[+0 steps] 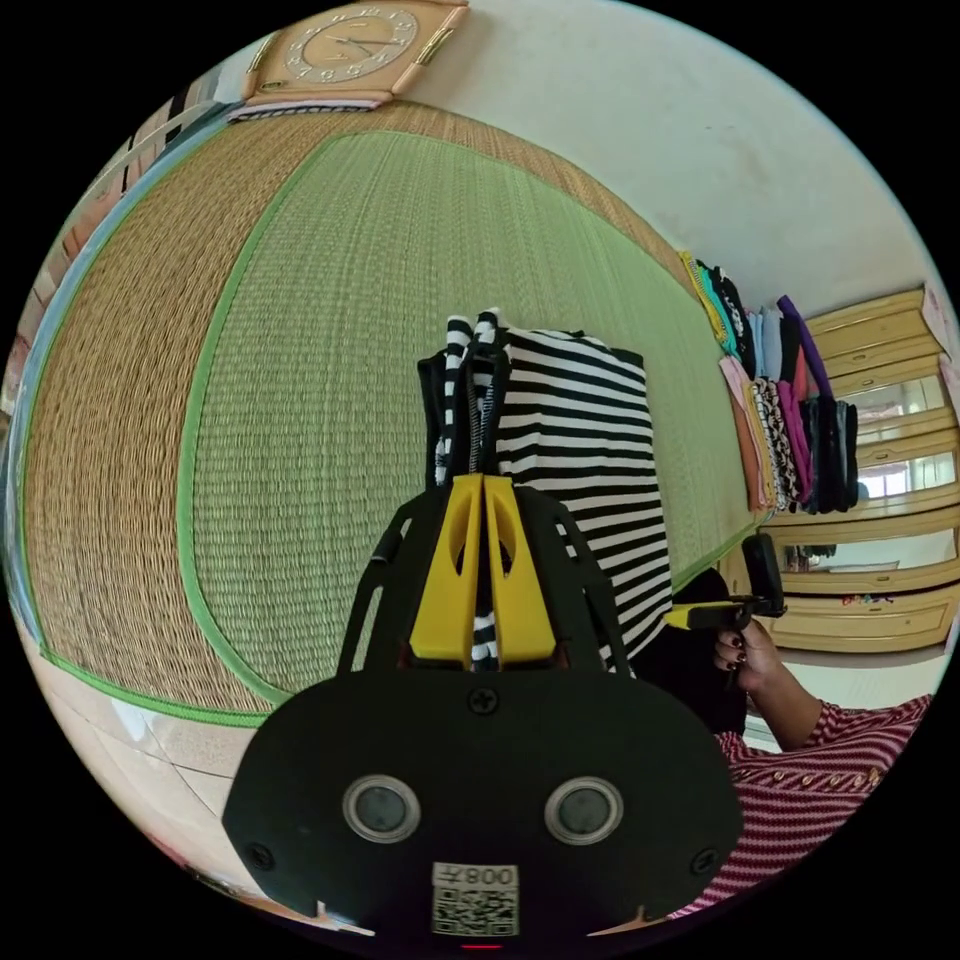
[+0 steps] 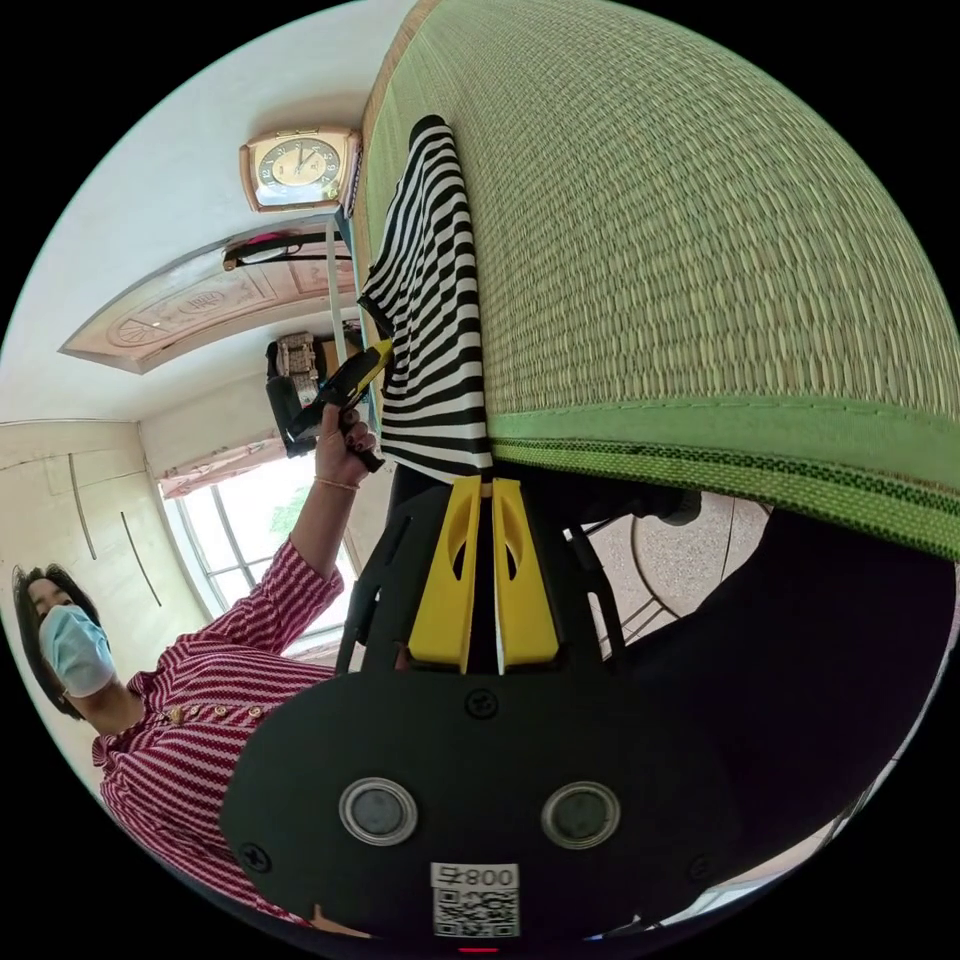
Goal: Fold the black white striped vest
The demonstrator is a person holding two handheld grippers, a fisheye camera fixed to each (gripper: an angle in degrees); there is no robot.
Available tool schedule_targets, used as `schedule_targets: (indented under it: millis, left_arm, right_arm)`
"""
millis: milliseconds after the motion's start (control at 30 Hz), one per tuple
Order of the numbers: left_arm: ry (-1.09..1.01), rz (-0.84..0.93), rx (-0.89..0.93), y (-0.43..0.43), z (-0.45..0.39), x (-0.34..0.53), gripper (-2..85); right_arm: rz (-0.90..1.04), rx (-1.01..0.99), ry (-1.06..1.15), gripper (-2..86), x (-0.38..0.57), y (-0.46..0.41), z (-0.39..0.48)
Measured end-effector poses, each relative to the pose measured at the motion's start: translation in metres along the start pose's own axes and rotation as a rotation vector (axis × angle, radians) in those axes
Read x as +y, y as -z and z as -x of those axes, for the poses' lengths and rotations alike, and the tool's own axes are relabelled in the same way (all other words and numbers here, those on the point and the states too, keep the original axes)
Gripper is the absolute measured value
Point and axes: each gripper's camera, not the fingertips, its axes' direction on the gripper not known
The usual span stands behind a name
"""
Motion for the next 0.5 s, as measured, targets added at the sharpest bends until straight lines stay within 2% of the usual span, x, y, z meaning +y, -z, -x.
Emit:
schedule_targets:
  millis: [200,333,500]
  left_arm:
    - [-0.012,-0.067,0.095,0.021,0.003,0.013,0.2]
    - [-0.068,-0.077,0.318,0.029,-0.019,0.054,0.5]
    - [0.028,0.001,0.582,-0.008,-0.026,0.1,2.2]
  right_arm:
    - [-0.008,-0.011,0.01,1.8,0.01,0.008,0.013]
    - [-0.012,-0.021,0.022,1.8,0.017,0.014,0.022]
    - [-0.027,-0.034,0.035,1.8,0.026,0.021,0.033]
